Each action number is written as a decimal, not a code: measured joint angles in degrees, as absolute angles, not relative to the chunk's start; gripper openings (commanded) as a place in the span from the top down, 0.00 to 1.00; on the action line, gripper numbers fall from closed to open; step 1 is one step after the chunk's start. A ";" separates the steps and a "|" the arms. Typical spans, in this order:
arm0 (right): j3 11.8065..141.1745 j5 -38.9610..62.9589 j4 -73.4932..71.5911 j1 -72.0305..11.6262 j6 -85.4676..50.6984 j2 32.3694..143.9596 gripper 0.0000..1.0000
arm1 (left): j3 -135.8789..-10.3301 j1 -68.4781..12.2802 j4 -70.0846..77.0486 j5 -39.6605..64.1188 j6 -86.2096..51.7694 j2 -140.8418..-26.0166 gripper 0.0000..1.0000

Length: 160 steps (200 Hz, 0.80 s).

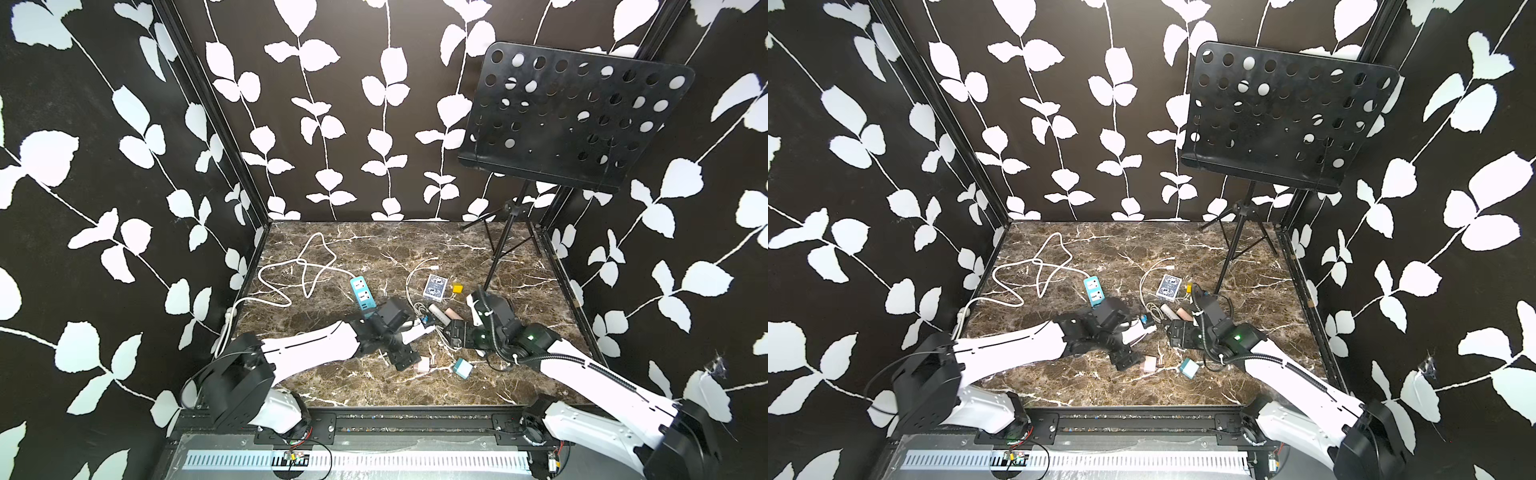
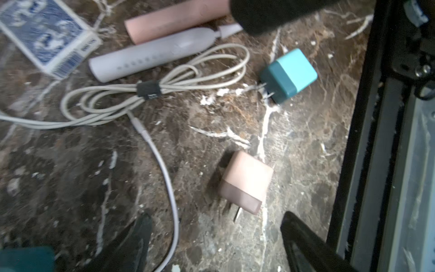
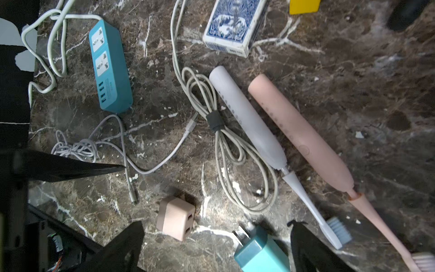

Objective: Charge the electric toothbrush
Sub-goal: Pick up the plug from the center of the board.

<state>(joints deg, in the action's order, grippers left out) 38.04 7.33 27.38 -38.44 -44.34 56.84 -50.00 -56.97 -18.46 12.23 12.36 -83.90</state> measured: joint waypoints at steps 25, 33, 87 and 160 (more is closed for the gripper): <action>37.95 10.09 27.29 -37.39 -44.42 55.77 0.09 | -53.23 -58.13 -20.27 14.06 15.81 -88.60 0.23; 37.95 10.57 27.33 -37.26 -44.49 55.35 0.10 | -53.34 -58.39 -20.27 14.37 16.51 -89.30 0.25; 37.47 11.00 29.43 -34.30 -44.88 51.16 0.12 | -55.33 -60.01 -21.61 14.55 19.84 -94.91 0.31; 36.56 11.16 31.31 -31.44 -44.99 48.29 0.13 | -55.92 -60.10 -22.02 13.41 21.50 -99.04 0.60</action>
